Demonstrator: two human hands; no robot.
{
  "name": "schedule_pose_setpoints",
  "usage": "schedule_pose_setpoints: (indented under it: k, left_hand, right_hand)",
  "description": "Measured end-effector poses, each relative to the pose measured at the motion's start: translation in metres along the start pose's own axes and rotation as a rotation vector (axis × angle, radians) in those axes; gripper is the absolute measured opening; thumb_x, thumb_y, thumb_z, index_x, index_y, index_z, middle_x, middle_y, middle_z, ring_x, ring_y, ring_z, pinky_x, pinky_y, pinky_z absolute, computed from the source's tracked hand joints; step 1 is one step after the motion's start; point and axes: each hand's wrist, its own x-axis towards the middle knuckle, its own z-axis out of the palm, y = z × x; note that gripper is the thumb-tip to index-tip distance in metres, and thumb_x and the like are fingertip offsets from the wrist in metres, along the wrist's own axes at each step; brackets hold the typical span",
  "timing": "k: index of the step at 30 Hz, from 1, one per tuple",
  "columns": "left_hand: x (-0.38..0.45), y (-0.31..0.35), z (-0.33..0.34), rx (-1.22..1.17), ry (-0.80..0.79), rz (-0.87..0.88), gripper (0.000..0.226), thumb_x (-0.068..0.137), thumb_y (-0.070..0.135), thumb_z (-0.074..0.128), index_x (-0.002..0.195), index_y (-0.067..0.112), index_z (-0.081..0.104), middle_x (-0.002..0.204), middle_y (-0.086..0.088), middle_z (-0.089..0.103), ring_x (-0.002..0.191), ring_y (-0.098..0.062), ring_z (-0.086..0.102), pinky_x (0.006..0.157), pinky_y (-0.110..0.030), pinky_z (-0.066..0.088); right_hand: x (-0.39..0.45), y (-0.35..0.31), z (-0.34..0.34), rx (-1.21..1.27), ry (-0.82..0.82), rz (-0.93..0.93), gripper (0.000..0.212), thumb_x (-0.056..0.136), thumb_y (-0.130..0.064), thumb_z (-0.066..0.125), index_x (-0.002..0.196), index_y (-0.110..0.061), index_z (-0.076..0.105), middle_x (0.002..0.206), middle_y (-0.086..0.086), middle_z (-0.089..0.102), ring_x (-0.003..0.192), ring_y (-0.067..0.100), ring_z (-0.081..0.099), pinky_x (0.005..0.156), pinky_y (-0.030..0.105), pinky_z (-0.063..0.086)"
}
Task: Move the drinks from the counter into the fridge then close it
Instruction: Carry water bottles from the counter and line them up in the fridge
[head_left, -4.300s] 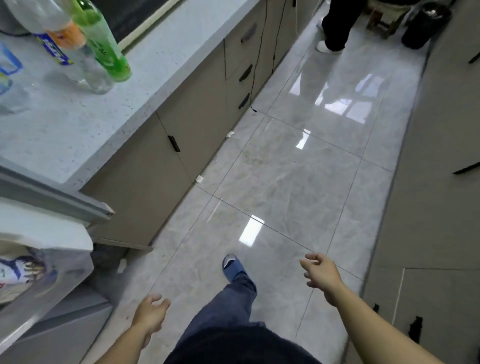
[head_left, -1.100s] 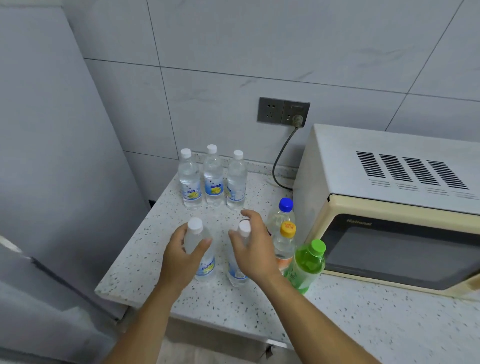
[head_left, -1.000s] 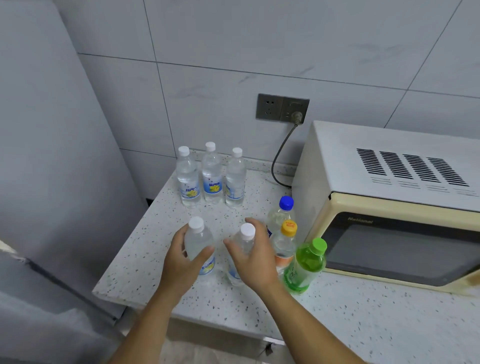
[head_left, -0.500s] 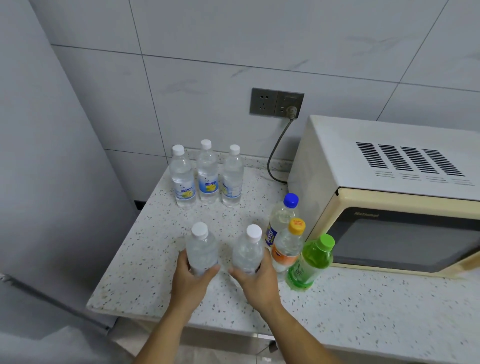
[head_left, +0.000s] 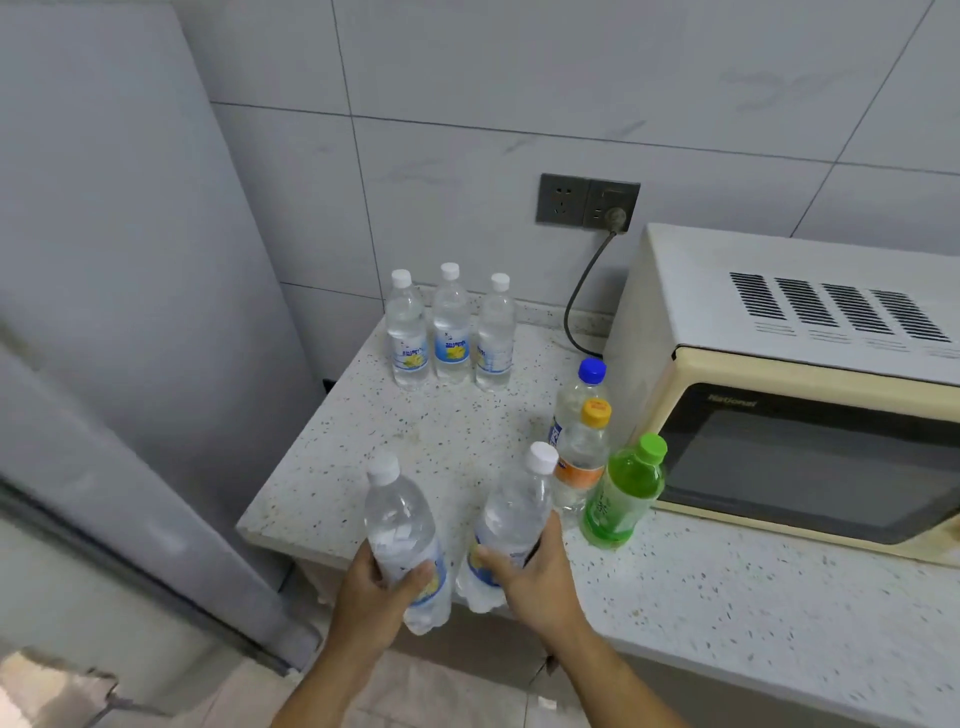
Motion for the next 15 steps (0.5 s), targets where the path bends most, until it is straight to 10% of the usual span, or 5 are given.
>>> schedule_pose_setpoints:
  k: [8,15]
  left_hand:
    - [-0.113,-0.059,-0.025,-0.165,0.112,-0.219,0.082,0.048,0.056,0.092,0.116,0.018,0.064,0.104,-0.005,0.077,0.094,-0.026,0.074,0.070,-0.028,0.060]
    - [-0.210,-0.098,-0.061,-0.399,0.376,-0.445,0.043,0.069,0.034,0.074,0.107,0.013,0.069,0.094,-0.016,0.077,0.080,-0.033,0.075,0.056,-0.031,0.059]
  right_hand:
    - [-0.072,0.040,-0.014,0.243,-0.228,0.285,0.049,0.078,-0.023,0.082,0.120,-0.032,0.059,0.106,-0.007,0.075,0.095,0.015,0.074,0.075,0.030,0.061]
    - [-0.142,0.062,0.032,0.257,-0.480,0.478,0.054,0.070,-0.043,0.076,0.119,-0.024,0.062,0.103,0.008,0.076,0.093,0.028,0.075,0.071,0.032,0.060]
